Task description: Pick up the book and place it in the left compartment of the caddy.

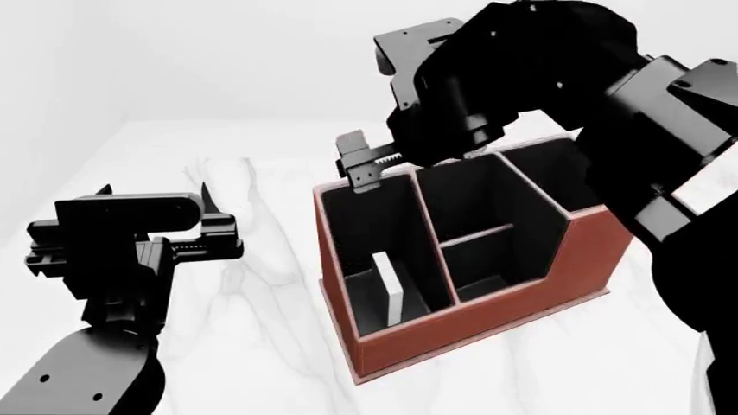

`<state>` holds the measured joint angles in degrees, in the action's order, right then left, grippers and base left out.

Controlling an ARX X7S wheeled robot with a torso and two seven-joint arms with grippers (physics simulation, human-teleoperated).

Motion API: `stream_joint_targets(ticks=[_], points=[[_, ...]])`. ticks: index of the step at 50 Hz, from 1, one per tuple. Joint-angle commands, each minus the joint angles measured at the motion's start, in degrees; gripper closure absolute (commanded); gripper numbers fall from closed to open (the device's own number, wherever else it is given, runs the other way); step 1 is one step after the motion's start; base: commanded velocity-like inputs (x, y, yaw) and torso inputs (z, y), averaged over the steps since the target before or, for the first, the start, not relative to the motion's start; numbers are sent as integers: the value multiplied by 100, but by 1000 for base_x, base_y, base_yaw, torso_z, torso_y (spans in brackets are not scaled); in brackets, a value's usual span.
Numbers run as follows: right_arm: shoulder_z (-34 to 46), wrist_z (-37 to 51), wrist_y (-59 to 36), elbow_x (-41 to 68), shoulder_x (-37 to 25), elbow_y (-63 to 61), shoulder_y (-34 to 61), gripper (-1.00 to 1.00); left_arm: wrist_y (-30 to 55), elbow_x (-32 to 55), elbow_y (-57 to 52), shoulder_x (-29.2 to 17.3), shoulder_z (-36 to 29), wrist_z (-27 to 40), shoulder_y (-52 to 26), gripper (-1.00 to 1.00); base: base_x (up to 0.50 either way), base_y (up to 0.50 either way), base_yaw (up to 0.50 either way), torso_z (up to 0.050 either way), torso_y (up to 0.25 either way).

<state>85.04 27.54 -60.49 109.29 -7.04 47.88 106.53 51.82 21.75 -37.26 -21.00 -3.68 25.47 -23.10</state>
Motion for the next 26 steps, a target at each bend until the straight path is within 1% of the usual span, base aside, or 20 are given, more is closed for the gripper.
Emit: stream_joint_targets(ticks=[1,2,3,5,6,7,8,9,10,11,14,15,19,20,21,23,26], points=[[-196,121,-89,233,-254,-337,220,-100,28,25,-14,-12,-9,20,-34,-100,0,0,0,0,0],[-228,199,-55,269,-321,-461,185,-100,25,24,-15,-13,-14,22,-33,-100,0,0,0,0,0],[-416,483,204,438,-567,-782,50,-100,20,27,-17,-13,-16,21,-25,-100,0,0,0,0,0],[-551,855,493,456,-944,-1491,-121,-100,7,21,-12,-21,-27,20,-14,-100,0,0,0,0,0],[-779,1209,938,475,-1360,-2276,-368,-100,-7,20,-2,-20,-24,21,0,-100,0,0,0,0,0],[-881,1365,1058,621,-1528,-2561,-500,-100,-10,18,1,-20,-27,25,1,-100,0,0,0,0,0],[-935,1524,1338,369,-1718,-2996,-603,-100,-12,19,0,-19,-28,27,2,-100,0,0,0,0,0],[-1045,1655,1908,-270,-2020,-3746,-777,-100,-17,21,-16,-16,-30,32,8,-100,0,0,0,0,0],[-1062,1830,2032,-356,-2179,-4083,-888,-100,-15,25,-26,-15,-29,36,11,-100,0,0,0,0,0],[-1235,2111,2541,-496,-2557,-4795,-1301,-100,-10,18,-27,-14,-43,44,5,-100,0,0,0,0,0],[-1369,2350,3173,-942,-3021,-5670,-1841,-100,32,27,-62,-18,-59,59,-22,-100,0,0,0,0,0],[-1439,2429,3690,-1619,-3296,-6210,-2171,-100,60,32,-77,-18,-69,67,-39,-100,0,0,0,0,0],[-1478,2628,4472,-2812,-3678,-7036,-2724,-100,35,35,-82,-19,-73,70,-22,-100,0,0,0,0,0],[-1454,2803,4655,-3149,-3740,-7154,-2913,-100,16,33,-77,-17,-71,70,-11,-100,0,0,0,0,0],[-1396,2964,4871,-3692,-3810,-7296,-3129,-100,-3,28,-68,-17,-73,70,-1,-100,0,0,0,0,0],[-1458,2961,5264,-3914,-3914,-7451,-3414,-100,-15,31,-66,-15,-68,74,2,-100,0,0,0,0,0],[-1547,2834,5625,-3796,-4001,-7541,-3685,-100,-10,39,-69,-14,-68,81,-7,-100,0,0,0,0,0]])
